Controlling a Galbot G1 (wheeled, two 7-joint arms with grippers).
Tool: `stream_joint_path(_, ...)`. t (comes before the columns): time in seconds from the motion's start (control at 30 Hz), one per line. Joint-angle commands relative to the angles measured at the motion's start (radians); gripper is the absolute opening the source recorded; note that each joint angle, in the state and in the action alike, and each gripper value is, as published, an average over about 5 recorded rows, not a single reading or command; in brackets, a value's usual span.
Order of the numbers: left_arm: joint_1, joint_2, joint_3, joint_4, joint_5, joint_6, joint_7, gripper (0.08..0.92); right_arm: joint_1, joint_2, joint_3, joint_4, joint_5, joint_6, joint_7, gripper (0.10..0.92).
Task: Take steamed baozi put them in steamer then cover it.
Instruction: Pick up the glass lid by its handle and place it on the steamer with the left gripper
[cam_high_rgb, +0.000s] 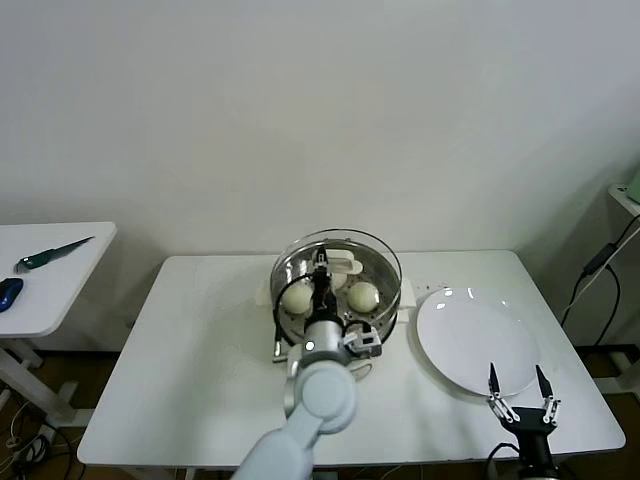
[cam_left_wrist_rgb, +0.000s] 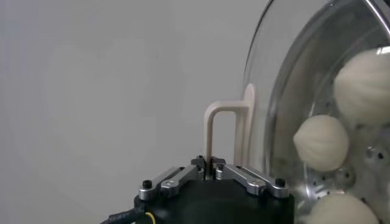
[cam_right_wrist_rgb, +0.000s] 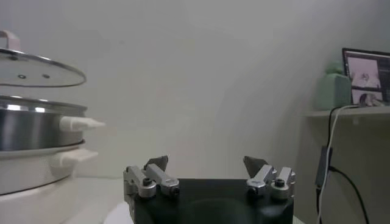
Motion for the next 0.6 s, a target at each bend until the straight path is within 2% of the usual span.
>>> stream_joint_path(0.03, -0.002, -0.107, 0.048, 0.047, 0.110, 0.023, 0.013, 0.152, -0.004, -0.003, -0.003, -0.020, 0.009, 0.015, 0.005, 0.823)
stream_joint_path(0.6, 0.025, -0.107, -0.014, 0.140, 0.066, 0.038, -0.092, 0.152, -0.015, 0.003, 0.002, -0.013, 0.005, 0.019, 0.002, 0.823)
